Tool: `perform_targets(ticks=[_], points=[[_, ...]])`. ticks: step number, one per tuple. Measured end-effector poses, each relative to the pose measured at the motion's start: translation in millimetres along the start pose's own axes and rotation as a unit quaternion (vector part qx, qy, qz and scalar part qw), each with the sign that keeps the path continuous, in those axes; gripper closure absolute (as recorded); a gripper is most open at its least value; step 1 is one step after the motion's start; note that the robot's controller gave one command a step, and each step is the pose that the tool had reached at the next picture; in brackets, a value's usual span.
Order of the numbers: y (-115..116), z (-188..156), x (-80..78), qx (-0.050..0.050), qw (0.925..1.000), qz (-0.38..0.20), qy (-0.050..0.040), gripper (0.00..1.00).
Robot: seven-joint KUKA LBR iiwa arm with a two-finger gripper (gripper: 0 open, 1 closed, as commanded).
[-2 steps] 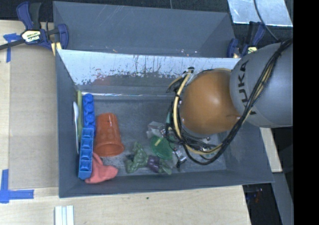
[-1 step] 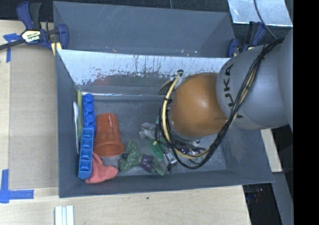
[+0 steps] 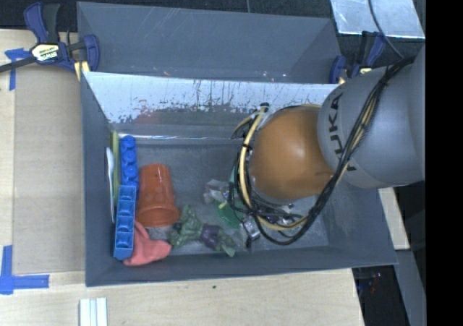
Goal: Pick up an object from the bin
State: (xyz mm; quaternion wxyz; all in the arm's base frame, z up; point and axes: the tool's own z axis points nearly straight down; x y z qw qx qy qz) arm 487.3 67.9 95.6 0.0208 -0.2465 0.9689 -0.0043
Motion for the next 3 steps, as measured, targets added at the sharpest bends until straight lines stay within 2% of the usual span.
perform_targets(ticks=[1, 2, 3], points=[[19, -8, -12.8, 0.001, 0.9999, -0.011, 0.0001, 0.00], [-43, -15, -0.2, 0.001, 0.9999, 0.016, -0.0016, 0.00], [-25, -22, -7.5, 0.002, 0.9999, 0.016, -0.0023, 0.00]])
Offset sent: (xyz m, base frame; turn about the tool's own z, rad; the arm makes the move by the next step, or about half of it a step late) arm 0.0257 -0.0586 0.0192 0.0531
